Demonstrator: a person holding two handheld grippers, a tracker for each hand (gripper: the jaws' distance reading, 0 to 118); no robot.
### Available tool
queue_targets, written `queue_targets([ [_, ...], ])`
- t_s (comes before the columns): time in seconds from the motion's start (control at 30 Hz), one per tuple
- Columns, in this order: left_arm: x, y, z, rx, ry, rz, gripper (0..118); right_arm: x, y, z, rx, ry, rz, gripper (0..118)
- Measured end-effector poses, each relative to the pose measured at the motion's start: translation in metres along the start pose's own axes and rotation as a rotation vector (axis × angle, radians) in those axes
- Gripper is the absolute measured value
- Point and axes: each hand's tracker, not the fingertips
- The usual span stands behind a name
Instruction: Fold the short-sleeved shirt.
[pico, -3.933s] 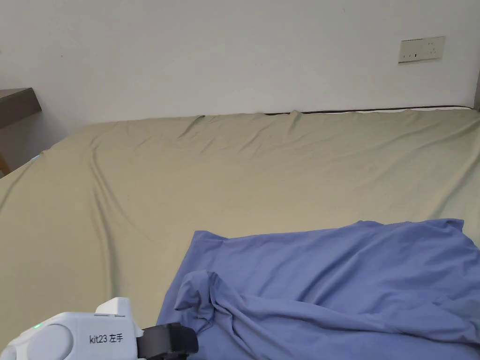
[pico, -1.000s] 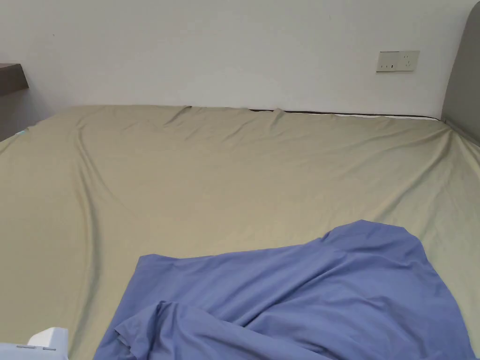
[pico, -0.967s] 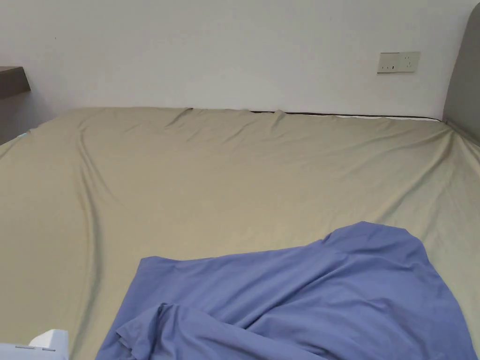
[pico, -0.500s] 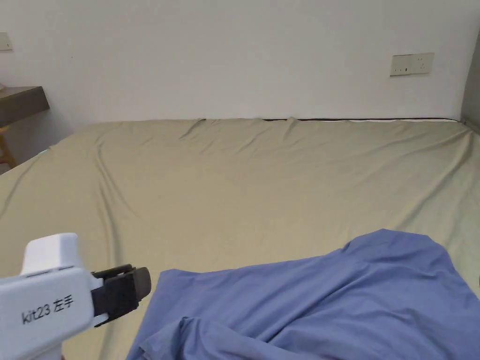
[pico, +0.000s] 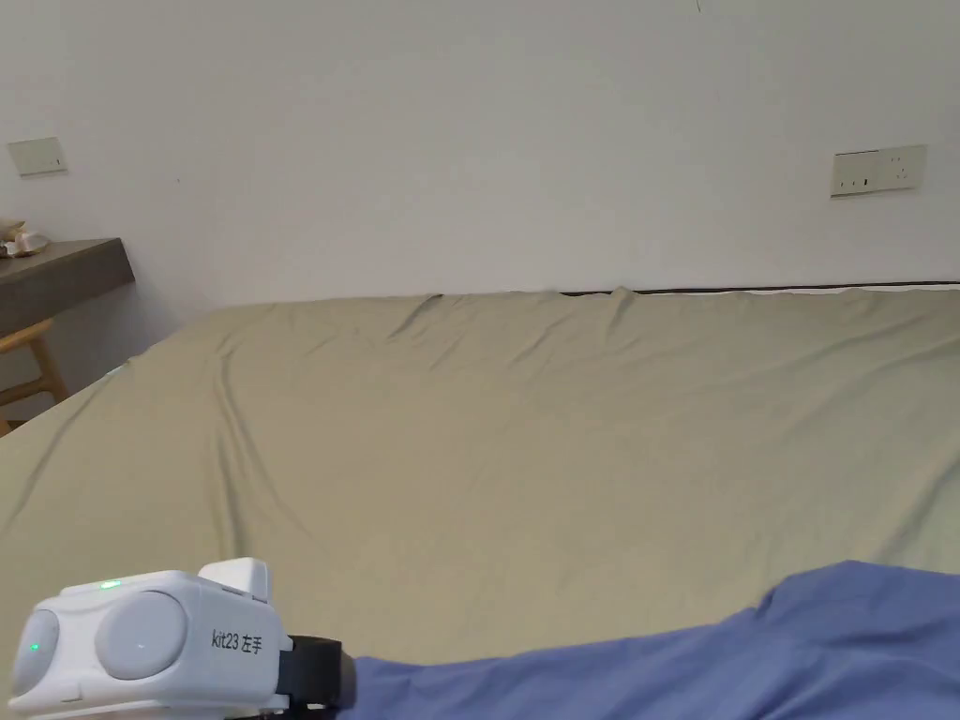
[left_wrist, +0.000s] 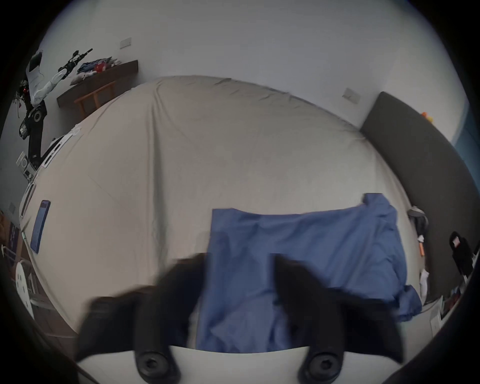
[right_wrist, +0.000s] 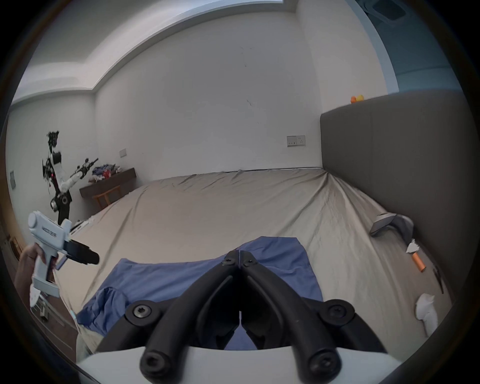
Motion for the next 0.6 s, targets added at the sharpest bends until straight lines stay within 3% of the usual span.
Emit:
queue_targets([
  [0.03,-0.001,0.008,-0.016,-0.024,0.010,-0.003,93,0.004,-0.001,-0.009,-0.006,0.006,-0.015,0],
  [0.07,-0.001,0.014,-0.028,-0.050,0.015,-0.022,109,0.008,0.000,-0.017,-0.013,0.007,-0.024,0],
  [0.1,-0.001,0.019,-0.040,-0.056,0.020,-0.043,111,0.012,0.000,-0.026,-0.022,0.011,-0.031,0],
  [0.27,0.013,0.038,-0.091,-0.149,0.045,-0.148,109,0.024,-0.005,-0.060,-0.073,0.019,-0.056,0],
  [0.47,0.021,0.034,-0.115,-0.193,0.035,-0.187,76,0.024,-0.020,-0.077,-0.135,0.036,-0.075,0],
  [0.6,0.025,0.025,-0.127,-0.204,0.051,-0.247,76,0.026,-0.023,-0.077,-0.140,0.050,-0.078,0],
])
